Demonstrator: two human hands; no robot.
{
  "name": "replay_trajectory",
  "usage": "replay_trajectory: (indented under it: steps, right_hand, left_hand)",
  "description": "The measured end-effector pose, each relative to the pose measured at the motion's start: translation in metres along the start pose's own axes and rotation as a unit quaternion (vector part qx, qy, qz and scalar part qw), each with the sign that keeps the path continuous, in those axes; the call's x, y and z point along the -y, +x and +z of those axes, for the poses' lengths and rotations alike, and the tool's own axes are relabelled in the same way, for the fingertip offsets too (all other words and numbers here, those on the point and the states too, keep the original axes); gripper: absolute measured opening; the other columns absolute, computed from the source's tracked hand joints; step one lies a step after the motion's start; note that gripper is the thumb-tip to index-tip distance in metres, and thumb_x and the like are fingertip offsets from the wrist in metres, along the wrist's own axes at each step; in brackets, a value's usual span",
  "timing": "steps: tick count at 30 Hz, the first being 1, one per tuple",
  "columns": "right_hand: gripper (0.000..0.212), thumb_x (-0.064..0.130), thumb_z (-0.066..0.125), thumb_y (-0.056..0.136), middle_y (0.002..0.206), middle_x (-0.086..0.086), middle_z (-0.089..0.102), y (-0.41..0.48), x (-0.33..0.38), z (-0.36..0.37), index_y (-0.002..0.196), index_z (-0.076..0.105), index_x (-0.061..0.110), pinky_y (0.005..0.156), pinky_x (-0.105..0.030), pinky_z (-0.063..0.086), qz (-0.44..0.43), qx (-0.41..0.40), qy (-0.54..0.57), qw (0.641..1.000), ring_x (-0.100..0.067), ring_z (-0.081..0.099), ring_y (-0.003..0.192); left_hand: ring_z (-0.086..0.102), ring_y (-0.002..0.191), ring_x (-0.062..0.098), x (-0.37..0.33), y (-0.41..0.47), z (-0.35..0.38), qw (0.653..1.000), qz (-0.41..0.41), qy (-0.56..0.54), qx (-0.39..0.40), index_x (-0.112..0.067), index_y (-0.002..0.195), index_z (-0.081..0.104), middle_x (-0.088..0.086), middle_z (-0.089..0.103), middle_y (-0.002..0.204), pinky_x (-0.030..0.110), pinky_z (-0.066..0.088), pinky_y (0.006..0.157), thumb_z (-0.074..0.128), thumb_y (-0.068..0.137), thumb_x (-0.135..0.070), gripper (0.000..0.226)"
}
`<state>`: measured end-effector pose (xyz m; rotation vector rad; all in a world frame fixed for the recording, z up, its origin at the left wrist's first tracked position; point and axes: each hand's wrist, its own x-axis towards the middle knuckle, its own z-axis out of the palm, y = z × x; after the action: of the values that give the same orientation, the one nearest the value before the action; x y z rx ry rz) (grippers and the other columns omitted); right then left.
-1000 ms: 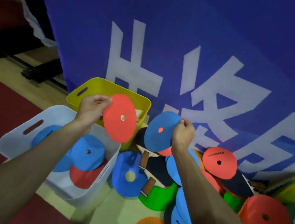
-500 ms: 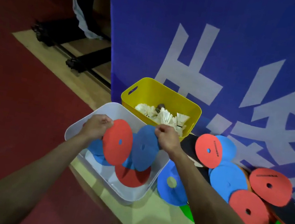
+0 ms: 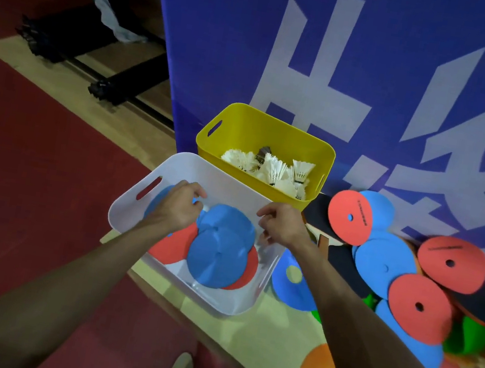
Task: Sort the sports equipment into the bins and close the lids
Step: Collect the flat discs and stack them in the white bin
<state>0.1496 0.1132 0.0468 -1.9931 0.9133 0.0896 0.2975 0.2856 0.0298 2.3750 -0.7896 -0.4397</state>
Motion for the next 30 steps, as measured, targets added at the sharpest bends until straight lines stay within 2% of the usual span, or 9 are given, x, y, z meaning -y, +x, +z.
replay_trajectory:
  steps: [2, 5, 8, 11, 13, 16, 20, 25, 30]
  right_hand:
    - [0.026, -0.004, 0.044, 0.088, 0.068, -0.013, 0.065, -0.006, -0.005, -0.01, 0.1, 0.064, 0.007, 0.048, -0.028, 0.057, 0.001, -0.022, 0.027, 0.999, -0.011, 0.06, 0.04]
    - [0.025, -0.001, 0.046, 0.087, 0.068, -0.008, 0.064, -0.015, -0.019, -0.028, 0.098, 0.066, 0.008, 0.045, -0.026, 0.055, -0.018, -0.064, 0.044, 0.997, -0.013, 0.061, 0.047]
    - [0.022, 0.002, 0.048, 0.086, 0.074, -0.012, 0.066, -0.024, -0.041, -0.049, 0.096, 0.067, 0.009, 0.046, -0.027, 0.054, -0.032, -0.095, 0.068, 0.993, -0.014, 0.063, 0.051]
    - [0.021, 0.001, 0.049, 0.088, 0.071, -0.009, 0.064, -0.036, -0.068, -0.07, 0.098, 0.066, 0.01, 0.041, -0.02, 0.049, -0.018, -0.12, 0.093, 0.988, -0.002, 0.057, 0.041]
    - [0.02, 0.004, 0.052, 0.089, 0.07, -0.007, 0.064, -0.045, -0.091, -0.084, 0.096, 0.067, 0.015, 0.048, -0.023, 0.053, -0.007, -0.149, 0.093, 0.984, -0.002, 0.056, 0.041]
    - [0.021, 0.004, 0.052, 0.087, 0.07, -0.006, 0.066, -0.059, -0.131, -0.101, 0.09, 0.066, 0.02, 0.056, -0.033, 0.059, 0.025, -0.172, 0.114, 0.978, -0.014, 0.063, 0.05]
    - [0.02, 0.001, 0.05, 0.087, 0.073, -0.004, 0.062, -0.077, -0.186, -0.119, 0.092, 0.064, 0.014, 0.042, -0.02, 0.05, 0.081, -0.18, 0.161, 0.967, -0.002, 0.057, 0.039]
    - [0.018, 0.003, 0.053, 0.087, 0.075, -0.007, 0.064, -0.091, -0.252, -0.135, 0.092, 0.066, 0.013, 0.061, -0.036, 0.056, 0.13, -0.195, 0.184, 0.955, -0.02, 0.062, 0.061]
    - [0.019, 0.002, 0.052, 0.088, 0.085, -0.01, 0.064, -0.089, -0.289, -0.144, 0.1, 0.065, 0.008, 0.051, -0.025, 0.049, 0.166, -0.206, 0.222, 0.939, -0.014, 0.058, 0.06]
  left_hand:
    - [0.059, 0.099, 0.022, -0.017, -0.001, 0.004, 0.999, 0.042, -0.023, -0.002, -0.009, 0.105, 0.065, 0.01, 0.056, 0.112, 0.027, 0.043, 0.088, 0.051, 0.086, 0.001, 0.026]
    - [0.057, 0.091, 0.013, -0.048, -0.005, 0.015, 0.992, 0.117, -0.045, -0.002, -0.011, 0.104, 0.065, 0.004, 0.056, 0.108, 0.022, 0.043, 0.084, 0.051, 0.087, 0.0, 0.025]
    - [0.058, 0.091, 0.014, -0.082, -0.008, 0.033, 0.981, 0.181, -0.064, 0.002, -0.013, 0.102, 0.066, 0.002, 0.057, 0.102, 0.024, 0.046, 0.085, 0.052, 0.087, 0.0, 0.025]
    - [0.058, 0.091, 0.013, -0.119, -0.011, 0.054, 0.972, 0.22, -0.078, 0.028, -0.012, 0.102, 0.066, 0.0, 0.057, 0.099, 0.026, 0.048, 0.084, 0.053, 0.086, 0.001, 0.025]
    - [0.059, 0.09, 0.014, -0.143, -0.013, 0.072, 0.967, 0.236, -0.083, 0.046, -0.011, 0.101, 0.066, 0.001, 0.058, 0.098, 0.026, 0.049, 0.082, 0.052, 0.085, 0.003, 0.026]
    - [0.061, 0.088, 0.017, -0.172, -0.017, 0.103, 0.962, 0.248, -0.077, 0.088, -0.012, 0.1, 0.067, 0.002, 0.06, 0.098, 0.027, 0.05, 0.08, 0.052, 0.084, 0.004, 0.027]
    - [0.063, 0.084, 0.02, -0.195, -0.026, 0.148, 0.953, 0.26, -0.054, 0.143, -0.013, 0.094, 0.066, 0.007, 0.06, 0.096, 0.029, 0.05, 0.078, 0.052, 0.084, 0.003, 0.024]
    - [0.061, 0.084, 0.022, -0.212, -0.029, 0.204, 0.957, 0.22, -0.013, 0.186, -0.008, 0.097, 0.067, 0.005, 0.056, 0.095, 0.025, 0.047, 0.077, 0.051, 0.082, 0.005, 0.025]
    - [0.059, 0.091, 0.023, -0.214, -0.009, 0.237, 0.962, 0.182, 0.056, 0.196, -0.005, 0.103, 0.065, 0.007, 0.053, 0.099, 0.026, 0.045, 0.084, 0.052, 0.086, 0.0, 0.022]
